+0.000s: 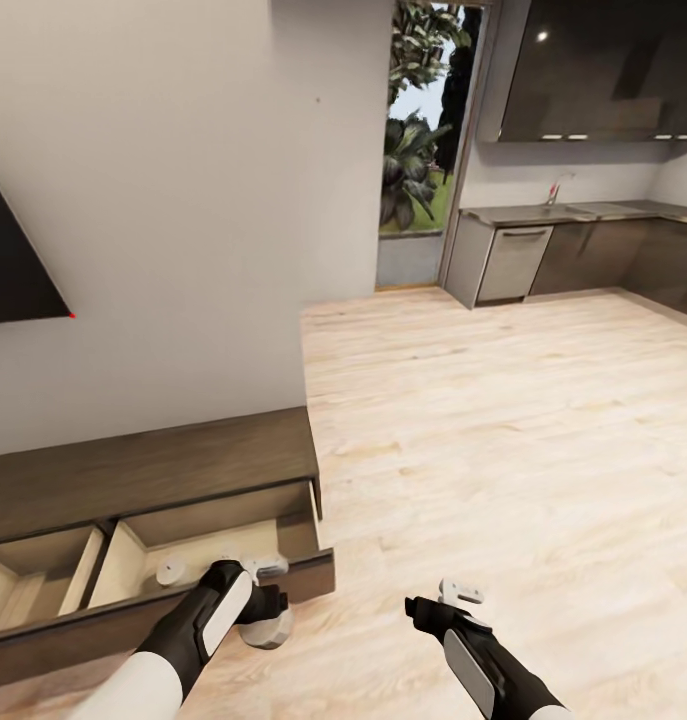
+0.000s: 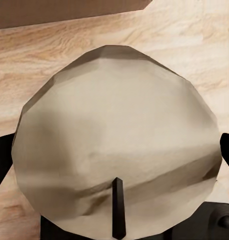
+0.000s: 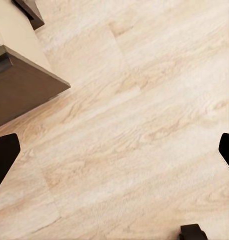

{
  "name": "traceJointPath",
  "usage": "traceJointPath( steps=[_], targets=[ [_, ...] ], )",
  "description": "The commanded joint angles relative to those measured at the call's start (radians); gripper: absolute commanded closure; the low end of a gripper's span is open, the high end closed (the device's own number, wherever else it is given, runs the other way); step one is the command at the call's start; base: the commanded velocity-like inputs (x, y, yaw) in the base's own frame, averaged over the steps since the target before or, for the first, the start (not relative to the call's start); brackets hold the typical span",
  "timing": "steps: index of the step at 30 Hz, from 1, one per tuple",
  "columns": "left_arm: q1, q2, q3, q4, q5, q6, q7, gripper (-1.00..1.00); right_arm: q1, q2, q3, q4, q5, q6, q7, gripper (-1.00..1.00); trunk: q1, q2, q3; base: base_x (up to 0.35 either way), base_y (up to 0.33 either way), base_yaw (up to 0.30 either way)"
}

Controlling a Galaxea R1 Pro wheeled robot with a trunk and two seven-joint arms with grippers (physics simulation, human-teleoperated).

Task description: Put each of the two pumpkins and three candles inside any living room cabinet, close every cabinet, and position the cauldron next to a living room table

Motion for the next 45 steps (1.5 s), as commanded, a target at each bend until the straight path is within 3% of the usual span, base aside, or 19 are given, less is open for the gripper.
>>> traceJointPath(
  steps=[1,16,36,38,41,45],
  targets=[
    [-0.001,0.000,-0.003,-0.002,0.011,0.003,0.009,1.00,-0.001,-0.001,0.006,-0.002,-0.009,0.003,-0.009,-1.00,0.001,-0.001,-0.003,0.197,-0.183,0.000],
    [-0.001,0.000,-0.003,-0.002,0.013,0.003,0.009,1.00,-0.001,-0.001,0.008,-0.001,-0.008,0.000,-0.013,-1.00,0.001,-0.001,-0.028,0.159,-0.201,0.080],
    [-0.001,0.000,-0.003,-0.002,0.012,0.003,0.011,1.00,-0.001,-0.005,0.008,-0.002,-0.004,-0.006,-0.012,-1.00,0.001,-0.001,-0.056,0.124,-0.072,0.141],
    [-0.001,0.000,-0.004,-0.002,0.011,0.003,0.011,1.00,-0.002,-0.007,0.016,-0.003,0.004,-0.008,-0.011,-1.00,0.001,-0.001,-0.057,0.223,-0.230,0.028],
    [-0.001,0.000,-0.005,-0.002,0.010,0.003,0.011,1.00,-0.002,-0.006,0.049,-0.001,0.055,-0.009,-0.014,-1.00,0.001,-0.001,-0.057,0.238,-0.235,0.006],
    [-0.001,0.000,-0.004,-0.001,0.009,0.003,0.011,1.00,-0.002,-0.008,0.054,-0.001,0.068,-0.010,-0.011,-1.00,0.001,-0.001,-0.057,0.215,-0.218,0.001]
  ],
)
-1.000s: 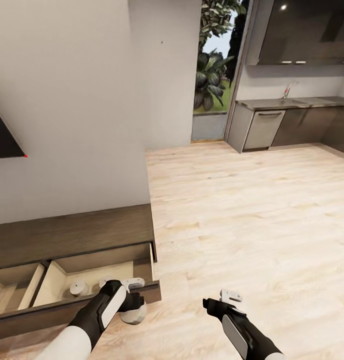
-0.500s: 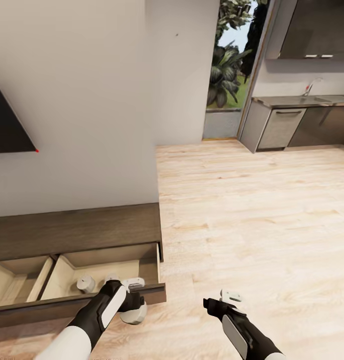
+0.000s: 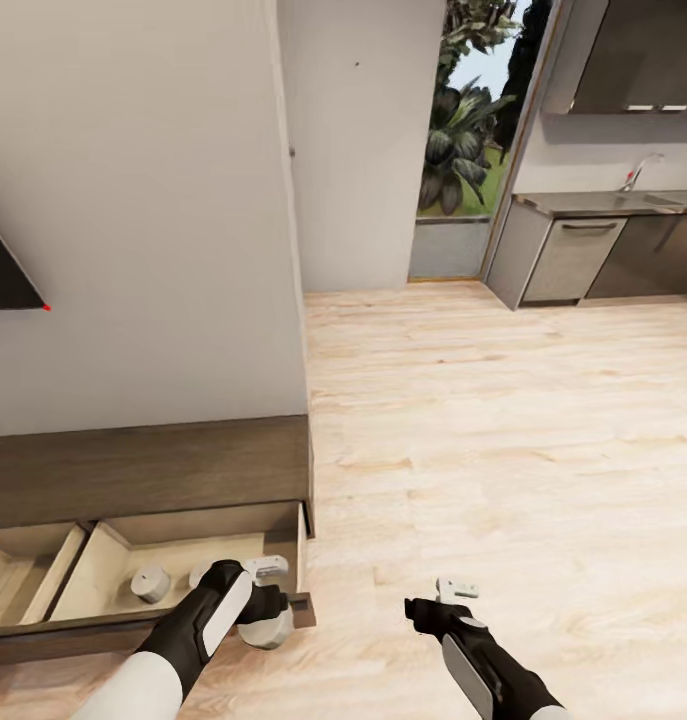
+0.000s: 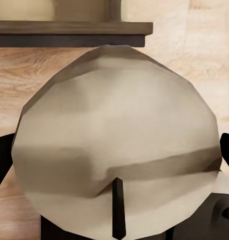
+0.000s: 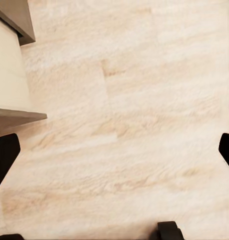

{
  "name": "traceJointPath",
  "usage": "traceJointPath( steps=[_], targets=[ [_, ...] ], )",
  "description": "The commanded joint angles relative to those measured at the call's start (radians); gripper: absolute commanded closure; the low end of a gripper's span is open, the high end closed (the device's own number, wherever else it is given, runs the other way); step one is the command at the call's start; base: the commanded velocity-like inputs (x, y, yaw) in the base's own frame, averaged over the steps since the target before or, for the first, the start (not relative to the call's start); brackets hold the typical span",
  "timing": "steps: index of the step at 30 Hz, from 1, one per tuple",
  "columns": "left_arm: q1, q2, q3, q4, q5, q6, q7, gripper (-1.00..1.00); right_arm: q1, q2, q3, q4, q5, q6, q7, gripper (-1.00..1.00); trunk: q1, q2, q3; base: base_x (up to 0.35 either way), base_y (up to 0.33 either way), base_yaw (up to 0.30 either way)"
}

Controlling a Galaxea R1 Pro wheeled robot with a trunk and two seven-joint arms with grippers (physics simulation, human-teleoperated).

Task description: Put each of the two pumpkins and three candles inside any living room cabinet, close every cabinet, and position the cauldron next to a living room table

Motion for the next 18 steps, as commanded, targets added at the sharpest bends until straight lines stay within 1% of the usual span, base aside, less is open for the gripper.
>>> traceJointPath(
  steps=[1,2,10,13,18],
  targets=[
    [-0.001,0.000,-0.003,-0.002,0.010,0.003,0.010,1.00,0.000,-0.001,0.007,-0.002,-0.008,0.004,-0.009,-1.00,0.001,-0.001,-0.001,0.169,-0.176,0.000],
    [-0.001,0.000,-0.002,-0.002,0.012,0.003,0.009,1.00,0.000,0.003,0.008,-0.003,-0.004,0.008,-0.009,-1.00,0.001,-0.001,-0.001,0.108,-0.092,0.000],
    [-0.001,0.000,-0.002,-0.002,0.012,0.003,0.009,1.00,0.000,-0.002,0.008,-0.003,-0.004,0.004,-0.009,-1.00,0.001,-0.001,-0.001,0.084,-0.020,0.008],
    [-0.001,0.000,-0.002,-0.002,0.012,0.003,0.010,1.00,-0.001,0.001,0.008,-0.003,-0.003,0.005,-0.014,-1.00,0.001,-0.001,-0.001,0.077,-0.001,0.185],
    [-0.001,0.000,-0.002,-0.002,0.012,0.003,0.009,1.00,0.000,0.005,0.008,-0.003,-0.002,0.007,-0.018,-1.00,0.001,-0.001,-0.001,0.143,0.014,0.270]
  ],
)
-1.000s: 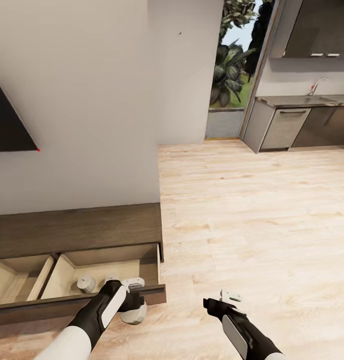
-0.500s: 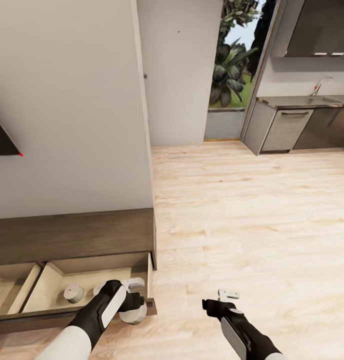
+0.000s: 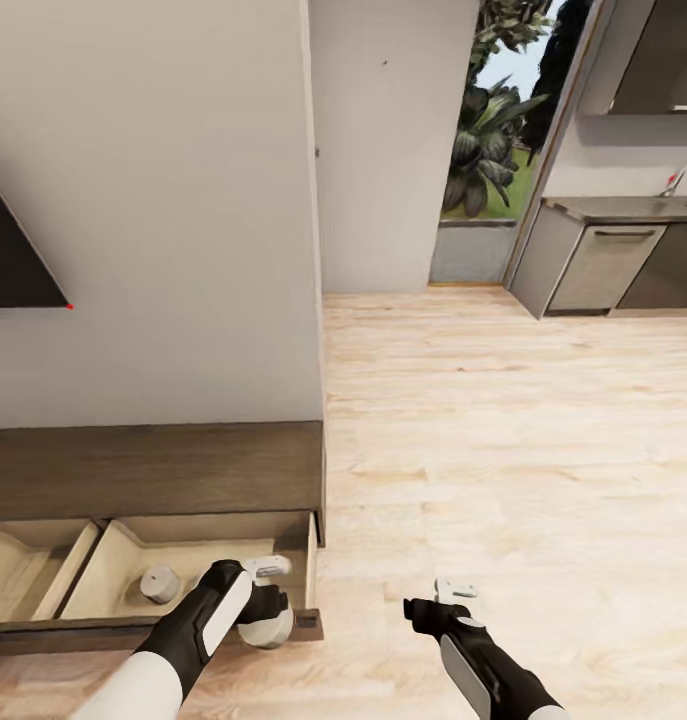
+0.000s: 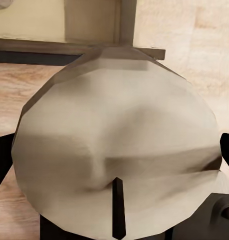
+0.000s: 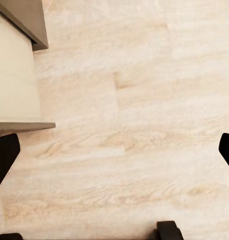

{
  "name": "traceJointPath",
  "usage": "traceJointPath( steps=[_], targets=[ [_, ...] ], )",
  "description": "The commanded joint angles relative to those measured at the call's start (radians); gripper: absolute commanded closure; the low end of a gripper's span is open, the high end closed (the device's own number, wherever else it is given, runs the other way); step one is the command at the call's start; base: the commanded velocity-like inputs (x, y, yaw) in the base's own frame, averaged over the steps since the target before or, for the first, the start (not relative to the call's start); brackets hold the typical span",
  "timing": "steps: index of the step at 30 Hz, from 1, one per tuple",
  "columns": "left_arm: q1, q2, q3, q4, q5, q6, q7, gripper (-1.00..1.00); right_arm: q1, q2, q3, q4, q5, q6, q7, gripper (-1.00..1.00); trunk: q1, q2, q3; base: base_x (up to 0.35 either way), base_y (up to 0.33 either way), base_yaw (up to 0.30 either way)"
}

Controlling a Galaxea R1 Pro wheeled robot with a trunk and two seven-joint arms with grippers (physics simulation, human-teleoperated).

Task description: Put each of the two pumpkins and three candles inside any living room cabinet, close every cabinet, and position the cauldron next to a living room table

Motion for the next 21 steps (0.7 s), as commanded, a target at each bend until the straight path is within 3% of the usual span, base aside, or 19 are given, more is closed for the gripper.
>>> traceJointPath(
  steps=[1,7,21],
  targets=[
    [-0.001,0.000,-0.004,-0.001,0.010,0.002,0.009,1.00,-0.001,-0.001,0.006,-0.003,-0.009,0.004,-0.009,-1.00,0.001,-0.001,-0.001,0.212,0.074,0.285],
    [-0.001,0.000,-0.004,-0.001,0.010,0.002,0.009,1.00,-0.001,-0.004,0.006,-0.003,-0.012,0.002,-0.004,-1.00,0.001,-0.001,-0.001,0.174,0.019,0.191],
    [-0.001,0.000,-0.004,-0.001,0.009,0.002,0.009,1.00,-0.001,-0.008,0.006,-0.003,-0.012,0.001,-0.001,-1.00,0.001,-0.001,-0.001,0.223,0.001,0.005]
  ],
)
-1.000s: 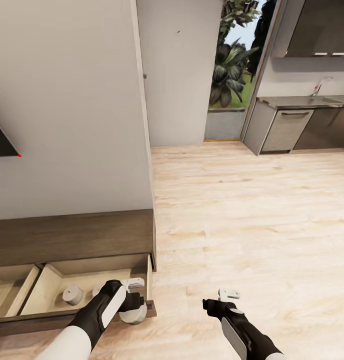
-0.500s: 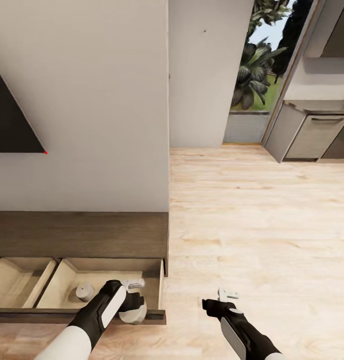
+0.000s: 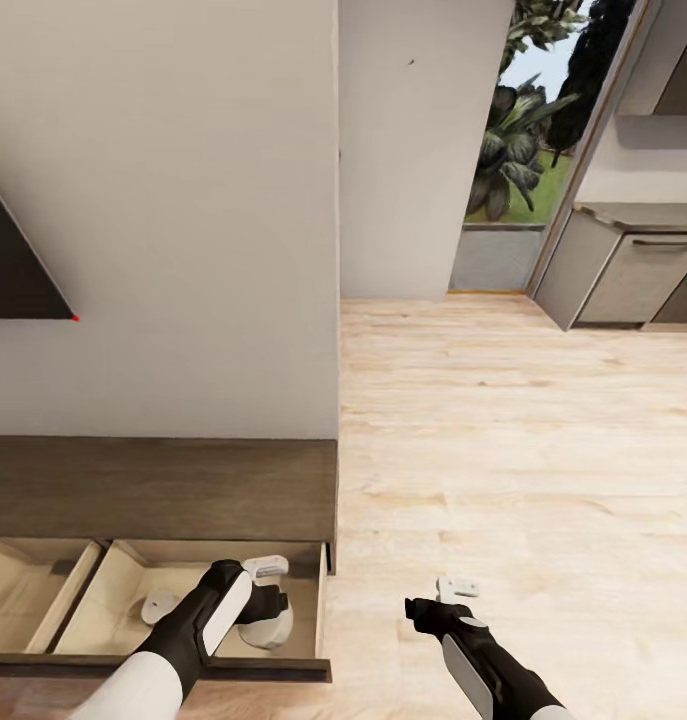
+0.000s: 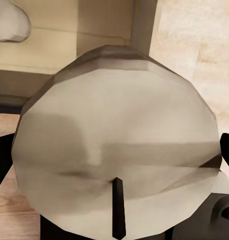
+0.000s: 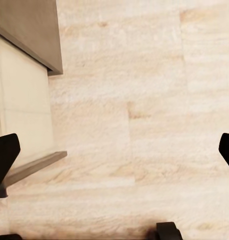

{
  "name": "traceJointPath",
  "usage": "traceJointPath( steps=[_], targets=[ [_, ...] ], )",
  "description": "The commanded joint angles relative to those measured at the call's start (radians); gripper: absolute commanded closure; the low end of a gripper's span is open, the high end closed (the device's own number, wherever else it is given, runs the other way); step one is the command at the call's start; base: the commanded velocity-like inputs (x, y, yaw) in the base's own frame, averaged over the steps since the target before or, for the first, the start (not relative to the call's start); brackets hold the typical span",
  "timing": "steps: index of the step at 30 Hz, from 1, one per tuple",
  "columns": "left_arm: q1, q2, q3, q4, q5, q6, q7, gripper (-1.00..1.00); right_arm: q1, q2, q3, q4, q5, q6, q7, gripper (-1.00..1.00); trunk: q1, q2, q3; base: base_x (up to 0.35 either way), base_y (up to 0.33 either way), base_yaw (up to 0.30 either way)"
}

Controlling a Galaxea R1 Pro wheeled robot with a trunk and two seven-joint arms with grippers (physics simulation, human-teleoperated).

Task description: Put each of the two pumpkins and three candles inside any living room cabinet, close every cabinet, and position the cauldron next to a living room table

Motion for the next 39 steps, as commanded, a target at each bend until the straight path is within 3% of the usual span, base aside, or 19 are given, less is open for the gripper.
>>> traceJointPath(
  steps=[1,18,27,33,39],
  targets=[
    [-0.001,0.001,-0.004,-0.001,0.010,0.003,0.010,1.00,-0.001,-0.001,0.007,-0.002,-0.009,0.004,-0.009,-1.00,0.000,-0.001,-0.001,0.040,0.003,0.000],
    [-0.001,0.003,-0.003,-0.002,0.008,-0.006,0.011,1.00,0.000,-0.002,0.007,-0.002,-0.008,0.003,-0.008,-1.00,0.000,-0.001,-0.001,0.034,0.000,0.000],
    [-0.001,0.012,0.003,-0.006,0.006,-0.018,0.015,1.00,0.000,0.000,0.008,-0.002,-0.008,0.002,-0.006,-1.00,0.035,-0.064,-0.029,0.000,0.000,0.000],
    [-0.001,0.013,0.000,-0.005,0.006,-0.065,0.015,1.00,0.000,0.005,0.009,-0.003,-0.002,0.005,-0.006,-1.00,0.058,-0.106,-0.048,0.000,0.000,0.000],
    [-0.001,0.011,-0.002,0.003,0.006,-0.099,0.015,1.00,0.000,0.006,0.010,-0.005,-0.002,0.063,-0.014,-1.00,0.081,-0.148,-0.067,0.000,0.000,0.000]
  ],
)
